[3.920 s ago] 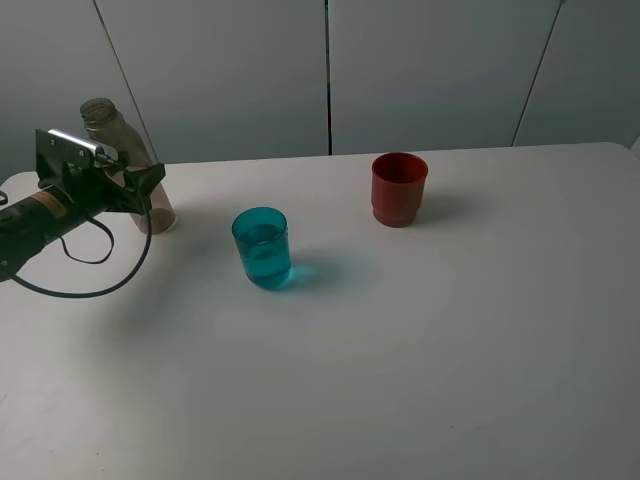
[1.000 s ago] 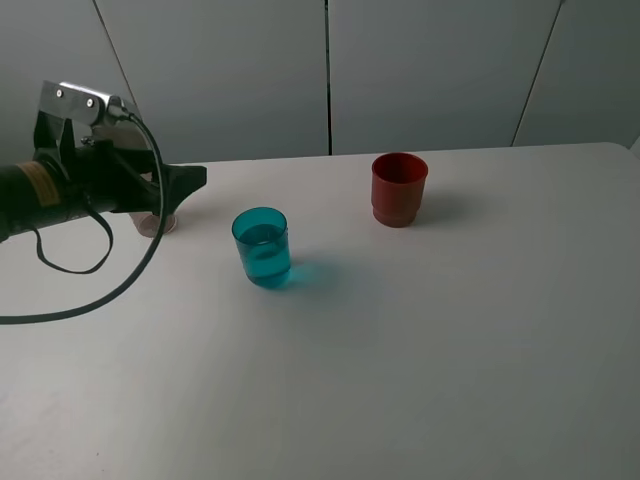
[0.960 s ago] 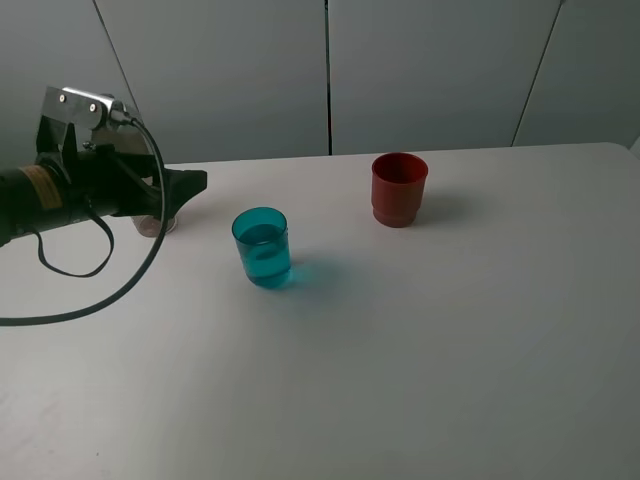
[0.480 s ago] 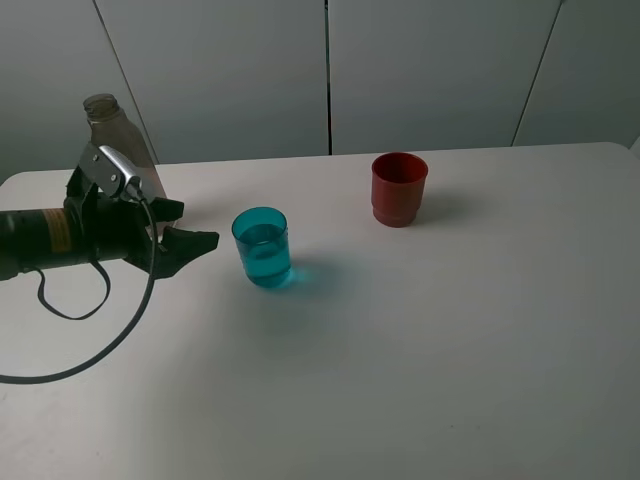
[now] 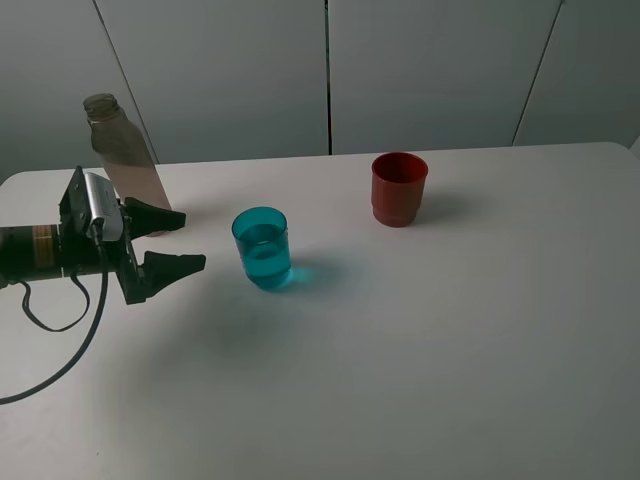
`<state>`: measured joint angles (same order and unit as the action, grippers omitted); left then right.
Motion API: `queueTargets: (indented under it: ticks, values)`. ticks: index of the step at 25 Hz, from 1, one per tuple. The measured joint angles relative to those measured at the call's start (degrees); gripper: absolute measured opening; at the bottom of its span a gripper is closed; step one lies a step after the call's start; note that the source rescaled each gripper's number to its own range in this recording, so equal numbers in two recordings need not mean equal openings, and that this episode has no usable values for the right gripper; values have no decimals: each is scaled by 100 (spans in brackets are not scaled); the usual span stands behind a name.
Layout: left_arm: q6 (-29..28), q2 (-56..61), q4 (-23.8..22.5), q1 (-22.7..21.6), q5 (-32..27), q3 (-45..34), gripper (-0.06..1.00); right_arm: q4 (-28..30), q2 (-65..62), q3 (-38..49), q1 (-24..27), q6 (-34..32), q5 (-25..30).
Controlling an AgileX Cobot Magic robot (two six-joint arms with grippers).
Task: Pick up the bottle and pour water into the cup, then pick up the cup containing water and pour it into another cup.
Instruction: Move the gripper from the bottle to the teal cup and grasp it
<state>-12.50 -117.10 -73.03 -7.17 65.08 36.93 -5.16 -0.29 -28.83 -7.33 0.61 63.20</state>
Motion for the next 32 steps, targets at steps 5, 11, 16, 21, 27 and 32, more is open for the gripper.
queueTargets:
  ticks: [5, 11, 16, 21, 27, 32]
  values:
    - [327, -531, -208, 0, 370, 284, 98, 0, 0, 0, 0, 0, 0]
    - [392, -1134, -391, 0, 405, 789, 98, 0, 0, 0, 0, 0, 0]
    - [342, -1272, -577, 0, 404, 1061, 98, 0, 0, 0, 0, 0, 0]
    - [164, -1286, -703, 93, 404, 1179, 98, 0, 0, 0, 0, 0, 0]
    - [-149, -1407, -726, 464, 404, 1566, 98, 0, 0, 0, 0, 0, 0]
    - [-239, -1428, -706, 743, 404, 1706, 98, 0, 0, 0, 0, 0, 0]
